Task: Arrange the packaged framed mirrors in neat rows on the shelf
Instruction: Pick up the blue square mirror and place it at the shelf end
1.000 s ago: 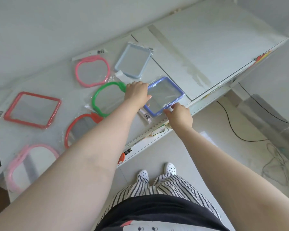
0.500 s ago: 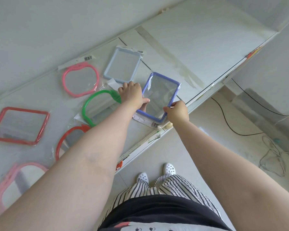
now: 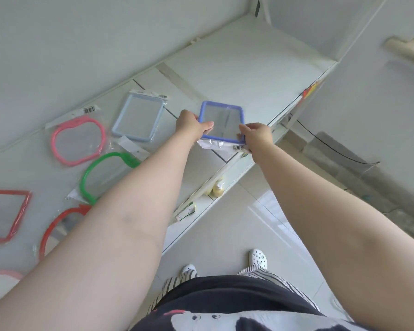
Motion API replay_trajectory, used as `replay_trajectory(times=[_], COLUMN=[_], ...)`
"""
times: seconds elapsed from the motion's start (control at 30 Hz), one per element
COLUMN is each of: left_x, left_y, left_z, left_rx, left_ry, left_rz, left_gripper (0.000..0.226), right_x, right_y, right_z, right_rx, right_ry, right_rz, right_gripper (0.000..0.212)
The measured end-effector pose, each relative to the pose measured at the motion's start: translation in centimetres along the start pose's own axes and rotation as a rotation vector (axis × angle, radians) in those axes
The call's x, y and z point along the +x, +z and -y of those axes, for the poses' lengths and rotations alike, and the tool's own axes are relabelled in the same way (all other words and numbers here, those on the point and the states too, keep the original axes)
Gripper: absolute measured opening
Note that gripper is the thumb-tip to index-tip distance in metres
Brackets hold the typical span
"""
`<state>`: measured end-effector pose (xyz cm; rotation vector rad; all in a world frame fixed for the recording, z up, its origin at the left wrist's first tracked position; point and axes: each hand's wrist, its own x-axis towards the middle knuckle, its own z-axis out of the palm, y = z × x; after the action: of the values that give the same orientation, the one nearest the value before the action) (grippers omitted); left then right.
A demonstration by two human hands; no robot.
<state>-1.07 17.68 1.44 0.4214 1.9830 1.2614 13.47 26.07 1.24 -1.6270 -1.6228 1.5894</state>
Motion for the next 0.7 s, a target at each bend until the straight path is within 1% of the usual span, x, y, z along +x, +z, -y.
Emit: replay_trajectory(times=[0.07, 0.13, 0.2, 0.27, 0.37, 0.47, 0.57, 0.7], left_x=[0.2, 0.4, -0.1, -0.8, -1.8, -2.2, -2.5, -2.4], left_y=[2.1, 4.8, 8.1, 11.7, 16.9, 22.7, 28.4, 33.7], left_z=[-1.0, -1.9, -3.2, -4.7, -6.7, -7.8, -8.5, -9.4], left_rx=[-0.004, -0.02, -0.072, -0.115, -0.19, -0.223, -0.269, -0.306], left_ry=[-0.004, -0.006, -0.013, -0.034, -0.096, -0.135, -0.167, -0.183], left_rz=[-0.042, -0.067, -0.051, 0.042, 0.232, 0.263, 0.257, 0.208], left_gripper=[0.03, 0.033, 0.038, 0.045, 0.053, 0.057, 0.056, 0.058], right_x=[0.8, 1.7, 3.0, 4.8, 8.0, 10.7, 13.1, 15.9], right_y=[-2.1, -4.9, -8.4, -12.7, -19.5, -25.5, -30.6, -35.3], right_z=[0.1, 0.1, 0.1, -0.1, -0.8, -1.9, -2.5, -3.0], right_rx=[0.053, 0.088, 0.136, 0.148, 0.094, 0.024, 0.036, 0.153], right_ry=[0.054, 0.083, 0.076, 0.06, 0.021, -0.027, -0.003, 0.061], right_rz=[0.056, 0.106, 0.124, 0.099, 0.042, 0.032, 0.04, 0.111], right_gripper=[0.035, 0.034, 0.037, 0.042, 0.041, 0.046, 0.039, 0.03])
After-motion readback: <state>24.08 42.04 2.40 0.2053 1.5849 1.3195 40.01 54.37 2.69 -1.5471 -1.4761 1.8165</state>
